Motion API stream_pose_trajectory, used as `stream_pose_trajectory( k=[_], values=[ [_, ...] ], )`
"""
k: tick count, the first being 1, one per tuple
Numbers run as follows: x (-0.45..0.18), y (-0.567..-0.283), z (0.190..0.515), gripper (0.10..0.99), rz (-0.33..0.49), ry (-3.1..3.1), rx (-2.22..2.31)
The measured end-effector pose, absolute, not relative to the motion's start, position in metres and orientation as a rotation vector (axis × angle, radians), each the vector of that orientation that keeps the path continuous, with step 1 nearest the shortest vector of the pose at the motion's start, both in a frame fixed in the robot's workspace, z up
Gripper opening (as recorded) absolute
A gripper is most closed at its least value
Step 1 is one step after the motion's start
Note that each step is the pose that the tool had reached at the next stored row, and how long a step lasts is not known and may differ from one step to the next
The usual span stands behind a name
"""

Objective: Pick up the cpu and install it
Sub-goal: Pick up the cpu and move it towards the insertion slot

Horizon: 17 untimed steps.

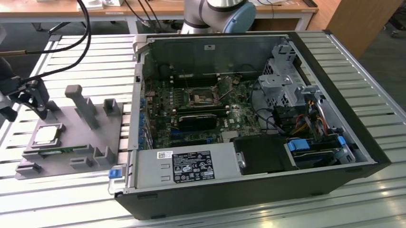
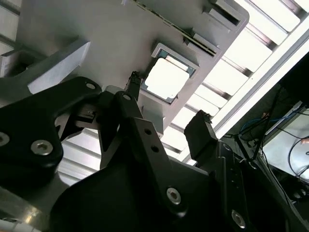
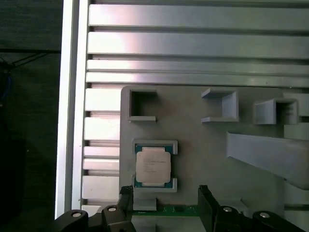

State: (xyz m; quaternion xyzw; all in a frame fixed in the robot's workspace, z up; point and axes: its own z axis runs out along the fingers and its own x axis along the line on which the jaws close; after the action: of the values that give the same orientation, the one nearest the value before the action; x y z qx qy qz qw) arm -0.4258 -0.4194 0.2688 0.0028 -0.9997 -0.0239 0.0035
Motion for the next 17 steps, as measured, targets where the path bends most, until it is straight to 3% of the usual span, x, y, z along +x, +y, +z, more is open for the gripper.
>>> stream_pose_trajectory(
  k=[17],
  values=[
    [-0.4271,-0.4194,0.2593,0.647,-0.101,-3.133,0.009]
  ],
)
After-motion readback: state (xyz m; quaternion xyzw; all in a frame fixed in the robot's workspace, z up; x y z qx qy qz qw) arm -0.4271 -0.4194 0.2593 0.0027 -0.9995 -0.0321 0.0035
